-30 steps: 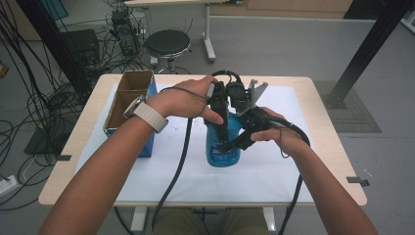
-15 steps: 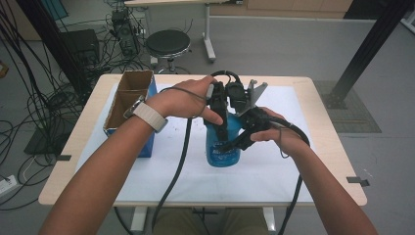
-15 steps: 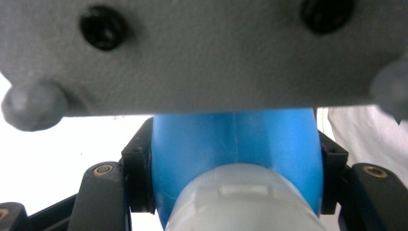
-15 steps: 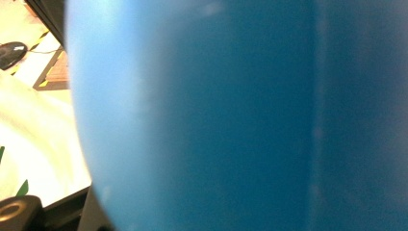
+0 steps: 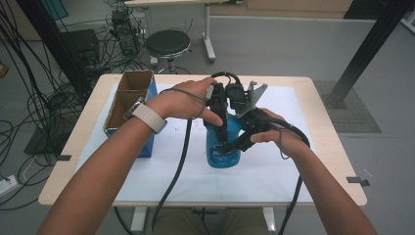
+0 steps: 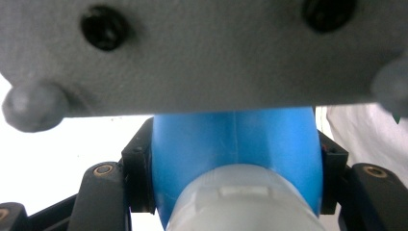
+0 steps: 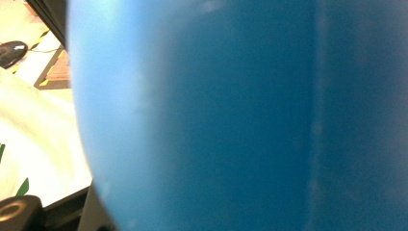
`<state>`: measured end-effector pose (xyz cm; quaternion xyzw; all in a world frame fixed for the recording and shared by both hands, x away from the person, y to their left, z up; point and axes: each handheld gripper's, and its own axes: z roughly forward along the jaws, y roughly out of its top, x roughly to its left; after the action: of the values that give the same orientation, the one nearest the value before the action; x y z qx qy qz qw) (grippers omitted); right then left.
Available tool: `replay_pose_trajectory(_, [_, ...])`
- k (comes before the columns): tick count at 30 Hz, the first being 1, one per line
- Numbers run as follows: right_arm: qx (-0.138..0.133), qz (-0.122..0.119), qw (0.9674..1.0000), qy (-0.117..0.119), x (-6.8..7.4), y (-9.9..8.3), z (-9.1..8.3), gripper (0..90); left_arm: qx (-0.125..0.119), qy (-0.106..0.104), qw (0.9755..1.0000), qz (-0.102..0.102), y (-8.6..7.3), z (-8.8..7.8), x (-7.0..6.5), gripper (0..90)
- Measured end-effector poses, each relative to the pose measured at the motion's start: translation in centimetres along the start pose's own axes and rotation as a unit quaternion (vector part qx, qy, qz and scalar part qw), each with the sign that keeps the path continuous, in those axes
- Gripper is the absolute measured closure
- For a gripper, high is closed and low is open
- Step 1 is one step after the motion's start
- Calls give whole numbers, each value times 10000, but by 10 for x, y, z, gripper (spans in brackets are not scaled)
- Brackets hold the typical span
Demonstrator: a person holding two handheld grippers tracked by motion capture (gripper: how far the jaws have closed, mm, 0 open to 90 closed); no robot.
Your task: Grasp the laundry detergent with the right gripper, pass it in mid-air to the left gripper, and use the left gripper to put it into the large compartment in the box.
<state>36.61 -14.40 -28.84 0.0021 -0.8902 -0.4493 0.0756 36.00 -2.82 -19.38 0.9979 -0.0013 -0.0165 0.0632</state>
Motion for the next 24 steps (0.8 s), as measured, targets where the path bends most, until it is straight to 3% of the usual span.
replay_pose_trajectory(15, [8,11,10000,70,1,0,-1,429,-12,13,10000,28,0,0,0,374])
replay_pose_trajectory(20, [30,-53,10000,-73,-1,-1,-1,429,-15,21,10000,30,0,0,0,374])
replay_pose_trajectory(21, [14,3,10000,46,0,0,-1,429,-13,19,10000,28,0,0,0,374])
replay_pose_trajectory(24, [12,-7,10000,48,0,0,-1,429,-32,15,10000,18,0,1,0,374])
